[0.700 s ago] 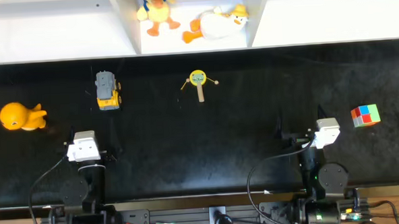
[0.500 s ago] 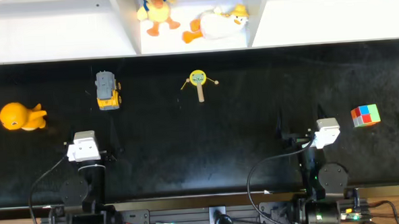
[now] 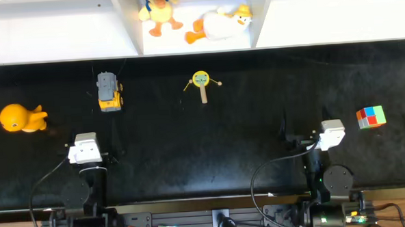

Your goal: Store Toys

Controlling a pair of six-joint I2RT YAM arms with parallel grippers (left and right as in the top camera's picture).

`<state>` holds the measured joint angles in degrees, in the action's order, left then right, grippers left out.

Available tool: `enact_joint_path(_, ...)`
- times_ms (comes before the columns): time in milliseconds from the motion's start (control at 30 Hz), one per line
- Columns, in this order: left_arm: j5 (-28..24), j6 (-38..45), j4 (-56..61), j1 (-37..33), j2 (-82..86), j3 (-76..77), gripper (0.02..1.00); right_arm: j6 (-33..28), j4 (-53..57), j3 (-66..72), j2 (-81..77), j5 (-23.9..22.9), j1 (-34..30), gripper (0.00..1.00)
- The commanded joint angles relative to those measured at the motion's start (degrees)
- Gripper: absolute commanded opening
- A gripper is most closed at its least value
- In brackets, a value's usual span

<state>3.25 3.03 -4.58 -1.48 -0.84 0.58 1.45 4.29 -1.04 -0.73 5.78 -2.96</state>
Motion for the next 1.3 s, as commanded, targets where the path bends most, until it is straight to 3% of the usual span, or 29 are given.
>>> enact_joint_path(33,-0.1,0.6,-0.1,0.3,0.7,-0.1,0.998,0.3,-0.2,0.7,0.5,0.2,0.2,0.996)
enact_joint_path(1300,0.7,0.6,-0.1,0.2,0.7,-0.1,0.998,0.3,-0.2,0.7,0.5,0.2,0.2,0.996)
